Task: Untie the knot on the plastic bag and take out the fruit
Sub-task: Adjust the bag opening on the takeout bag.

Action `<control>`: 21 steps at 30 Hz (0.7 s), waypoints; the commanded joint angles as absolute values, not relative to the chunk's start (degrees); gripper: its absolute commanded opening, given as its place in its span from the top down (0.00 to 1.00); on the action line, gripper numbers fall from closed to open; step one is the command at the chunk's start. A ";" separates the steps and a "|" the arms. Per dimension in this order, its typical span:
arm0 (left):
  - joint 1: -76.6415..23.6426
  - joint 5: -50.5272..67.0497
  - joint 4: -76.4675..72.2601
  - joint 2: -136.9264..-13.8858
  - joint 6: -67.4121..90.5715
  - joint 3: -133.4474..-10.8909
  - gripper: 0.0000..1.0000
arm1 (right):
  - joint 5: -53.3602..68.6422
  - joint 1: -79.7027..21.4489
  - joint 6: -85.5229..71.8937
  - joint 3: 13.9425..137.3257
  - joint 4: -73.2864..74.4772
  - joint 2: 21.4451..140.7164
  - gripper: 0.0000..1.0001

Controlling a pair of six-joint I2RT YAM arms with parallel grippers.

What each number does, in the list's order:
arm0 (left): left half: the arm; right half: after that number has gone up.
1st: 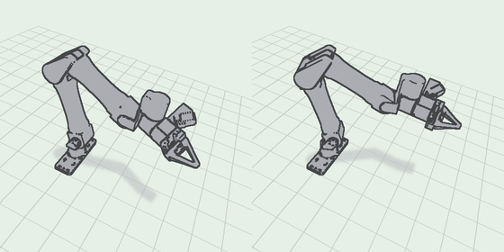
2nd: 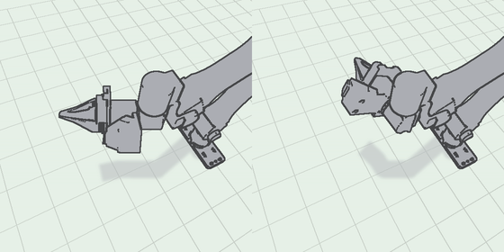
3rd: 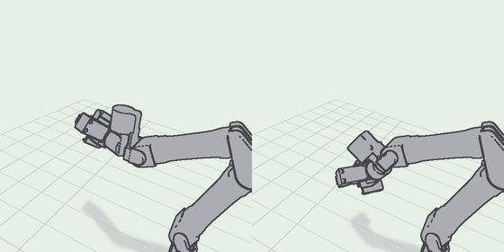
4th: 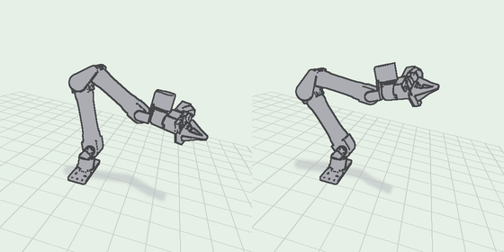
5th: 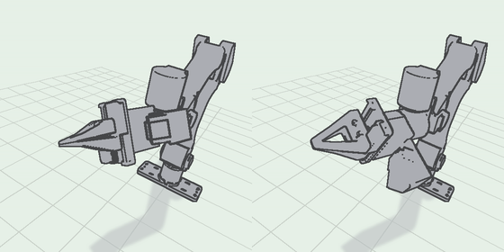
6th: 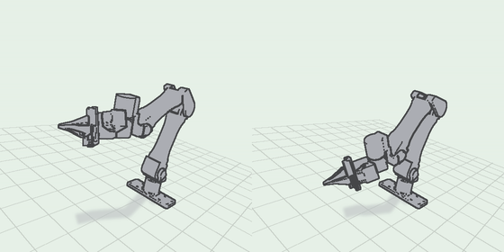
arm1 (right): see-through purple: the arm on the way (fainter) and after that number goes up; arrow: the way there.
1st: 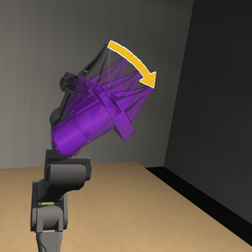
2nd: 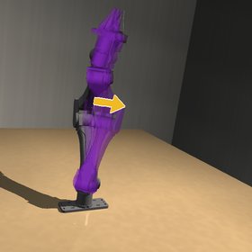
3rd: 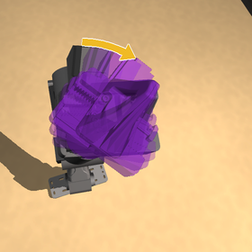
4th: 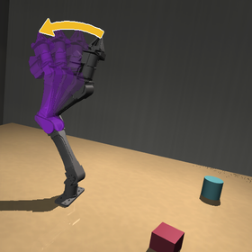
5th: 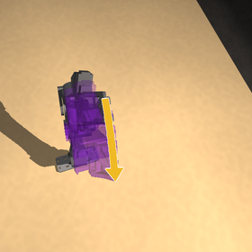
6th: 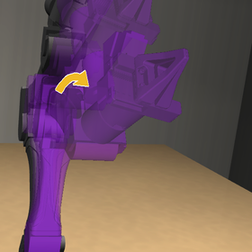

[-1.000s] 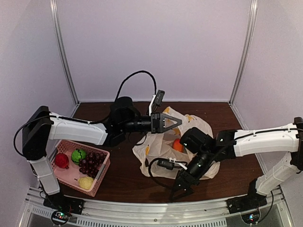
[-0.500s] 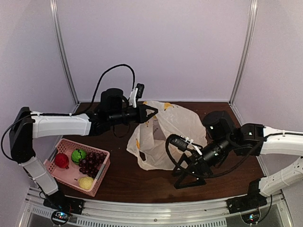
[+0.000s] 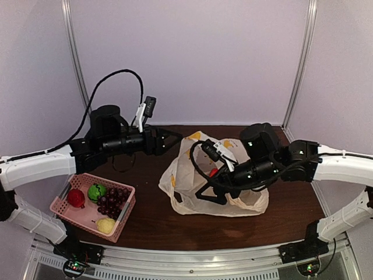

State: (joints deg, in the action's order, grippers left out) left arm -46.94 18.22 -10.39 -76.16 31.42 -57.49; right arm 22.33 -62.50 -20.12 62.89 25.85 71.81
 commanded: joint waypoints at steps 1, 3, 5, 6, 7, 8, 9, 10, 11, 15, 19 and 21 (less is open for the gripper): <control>-47.02 14.75 -5.32 -69.67 34.06 -49.65 0.09 | 10.78 -63.19 -18.80 66.88 29.35 74.61 0.15; -47.02 13.63 -5.75 -68.59 36.40 -46.73 0.06 | 8.66 -63.19 -18.52 68.50 30.39 76.94 0.18; -47.02 14.34 -8.23 -69.03 38.44 -44.30 0.03 | 5.94 -63.19 -18.41 69.98 31.80 79.35 0.21; -47.02 15.54 -9.54 -69.78 39.17 -43.46 0.02 | 4.20 -63.19 -18.19 70.65 32.73 80.51 0.22; -47.02 16.58 -10.66 -70.90 39.58 -43.18 0.02 | 2.29 -63.13 -17.86 71.27 33.86 81.61 0.23; -47.02 17.52 -11.69 -72.02 39.88 -43.16 0.02 | 0.67 -63.04 -17.38 71.95 34.83 83.05 0.23; -47.02 18.28 -12.55 -73.57 39.91 -43.20 0.02 | -0.85 -62.88 -17.06 72.51 35.93 83.80 0.23; -47.02 18.31 -12.82 -74.97 39.86 -43.43 0.02 | -2.30 -62.66 -16.71 72.93 36.74 84.98 0.23; -47.10 17.78 -12.72 -76.83 39.78 -43.61 0.02 | -4.13 -62.40 -16.41 73.21 37.61 85.81 0.23; -47.55 15.14 -10.48 -81.15 38.48 -44.94 0.02 | -10.54 -61.72 -16.34 73.73 39.64 87.71 0.23; -48.61 15.13 -13.20 -84.71 37.84 -45.50 0.03 | -17.79 -61.16 -16.63 73.88 41.79 88.43 0.23; -49.57 18.17 -19.46 -86.95 39.66 -44.78 0.02 | -19.74 -60.80 -16.76 73.72 42.32 88.45 0.24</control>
